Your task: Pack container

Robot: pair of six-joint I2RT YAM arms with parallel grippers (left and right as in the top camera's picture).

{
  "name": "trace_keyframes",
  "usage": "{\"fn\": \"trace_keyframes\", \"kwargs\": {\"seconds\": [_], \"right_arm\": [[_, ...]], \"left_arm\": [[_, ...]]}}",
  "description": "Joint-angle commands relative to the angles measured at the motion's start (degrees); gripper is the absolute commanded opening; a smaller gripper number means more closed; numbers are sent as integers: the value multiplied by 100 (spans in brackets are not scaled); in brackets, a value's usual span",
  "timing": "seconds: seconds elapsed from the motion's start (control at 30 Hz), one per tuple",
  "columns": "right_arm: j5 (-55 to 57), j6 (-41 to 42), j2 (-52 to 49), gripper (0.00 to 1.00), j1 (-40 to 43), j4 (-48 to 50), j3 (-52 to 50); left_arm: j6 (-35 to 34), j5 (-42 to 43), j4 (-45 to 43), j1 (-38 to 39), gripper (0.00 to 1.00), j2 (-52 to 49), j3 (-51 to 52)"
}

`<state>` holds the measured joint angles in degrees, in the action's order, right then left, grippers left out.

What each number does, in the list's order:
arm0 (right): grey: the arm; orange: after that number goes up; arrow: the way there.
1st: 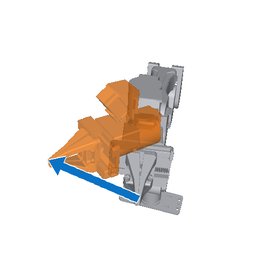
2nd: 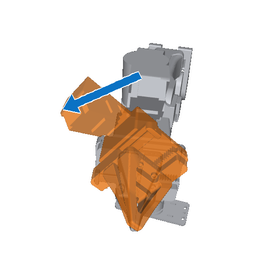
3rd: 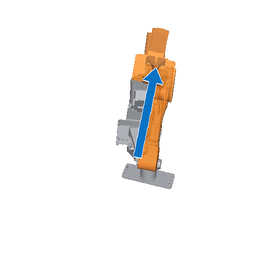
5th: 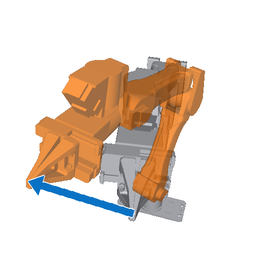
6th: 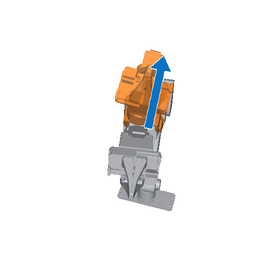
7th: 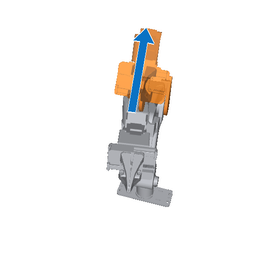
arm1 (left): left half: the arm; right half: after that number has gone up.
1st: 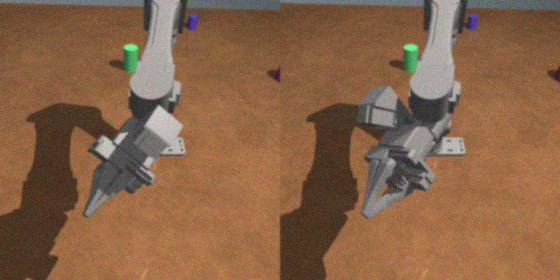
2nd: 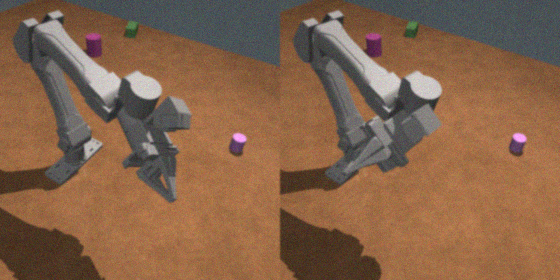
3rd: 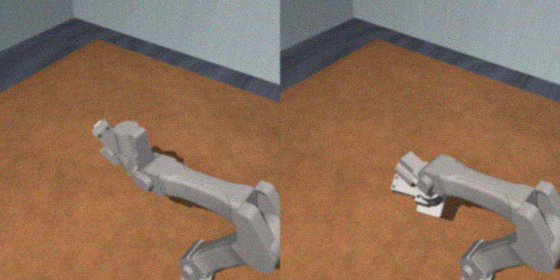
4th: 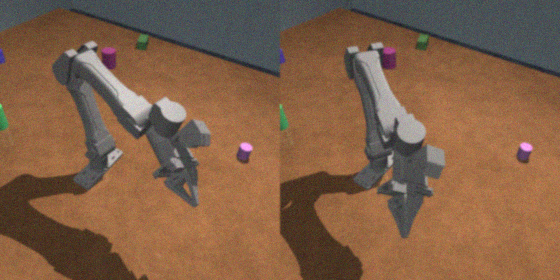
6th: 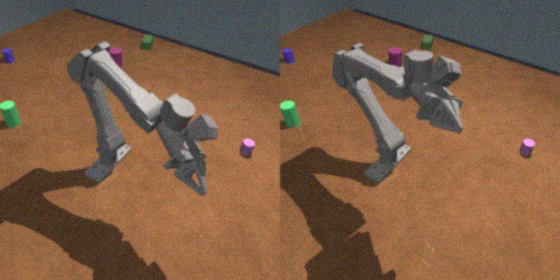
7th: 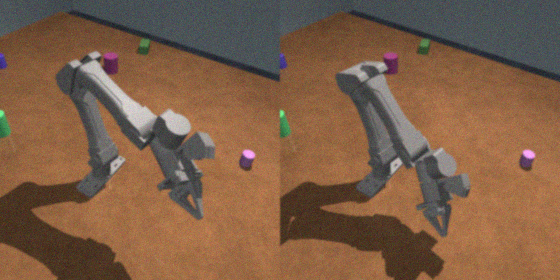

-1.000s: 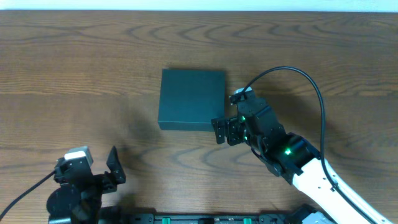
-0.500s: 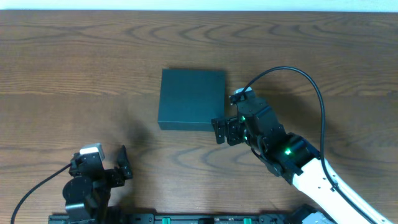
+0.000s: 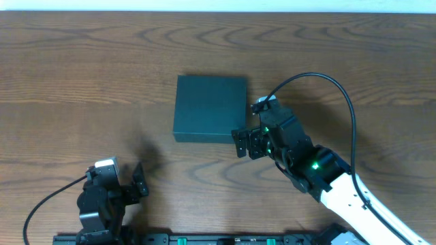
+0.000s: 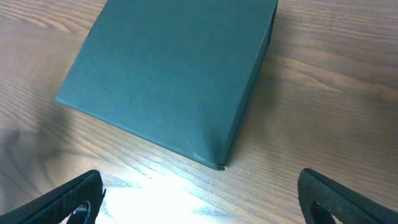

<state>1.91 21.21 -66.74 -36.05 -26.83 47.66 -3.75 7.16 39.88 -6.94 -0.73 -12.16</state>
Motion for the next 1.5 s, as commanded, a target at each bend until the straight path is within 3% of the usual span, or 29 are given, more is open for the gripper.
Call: {"fn": "trace_keyframes", "kwargs": {"seconds": [0.0, 0.87, 0.97, 1.13, 1.47], "right_arm": [[15, -92, -4, 99, 50, 0, 42], [17, -96, -4, 99, 50, 0, 42], [505, -483, 92, 99, 52, -424, 39], [1580, -1150, 968, 99, 109, -1185, -50], [1523, -1377, 3237, 99, 935, -1110, -1486]], "left_arm": [[-140, 44, -111, -17, 96, 55, 201], [-310, 13, -111, -17, 95, 52, 293], [-310, 13, -111, -17, 95, 52, 291], [-310, 15, -111, -17, 95, 52, 293], [-313, 15, -111, -17, 95, 52, 293]]}}
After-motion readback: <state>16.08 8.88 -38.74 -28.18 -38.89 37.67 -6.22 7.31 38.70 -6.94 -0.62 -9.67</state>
